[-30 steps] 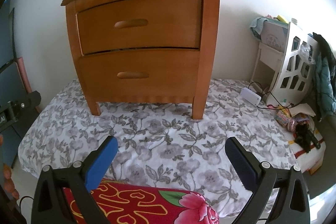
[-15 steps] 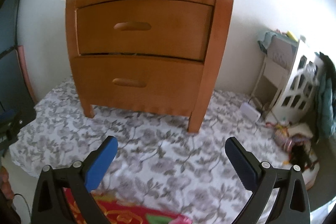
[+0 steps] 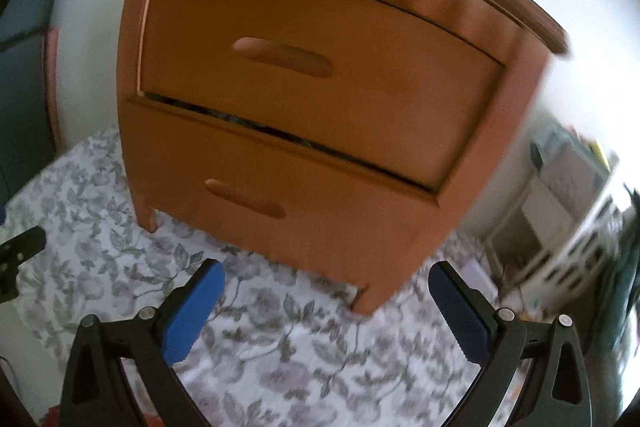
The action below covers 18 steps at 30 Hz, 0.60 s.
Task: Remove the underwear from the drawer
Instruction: 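Move the right tool to the lower drawer and grip its front edge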
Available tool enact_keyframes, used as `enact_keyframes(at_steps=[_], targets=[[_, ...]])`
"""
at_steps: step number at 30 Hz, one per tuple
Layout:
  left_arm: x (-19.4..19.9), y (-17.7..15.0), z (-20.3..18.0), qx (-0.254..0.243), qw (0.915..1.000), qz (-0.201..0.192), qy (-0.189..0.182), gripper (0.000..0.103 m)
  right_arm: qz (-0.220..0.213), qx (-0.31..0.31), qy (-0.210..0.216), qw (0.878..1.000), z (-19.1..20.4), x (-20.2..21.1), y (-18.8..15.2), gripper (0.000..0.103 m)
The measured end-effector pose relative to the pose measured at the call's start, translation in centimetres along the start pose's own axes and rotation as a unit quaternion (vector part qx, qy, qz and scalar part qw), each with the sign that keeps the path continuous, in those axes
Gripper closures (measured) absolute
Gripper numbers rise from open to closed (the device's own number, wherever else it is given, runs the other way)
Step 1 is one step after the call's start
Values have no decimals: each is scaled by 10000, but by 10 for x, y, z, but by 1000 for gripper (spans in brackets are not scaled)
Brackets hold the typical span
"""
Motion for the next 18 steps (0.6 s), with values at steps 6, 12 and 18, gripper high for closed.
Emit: enact_keyframes(at_steps=[6,12,18], targets=[[-19,-12,7,63,9997,243,-48,0,89,810,-189,9965,15,-46,29,0],[-24,-17,8,99,9992,346,-177,0,311,1424,-366,9886,30,-86,47,0],[-27,-20,11,144,9986,434,-260,0,607,2186,-651,9718,46,-122,46,1]])
Point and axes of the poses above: each gripper's, at about its wrist camera, not at the fingertips, and x roughly against the way its jaws point, z to its left, y to its top, the point moved 5 cm from there along -x, roughly the way its jaws point, and after that the axes turned 14 degrees about y, right-handed, at the moved point
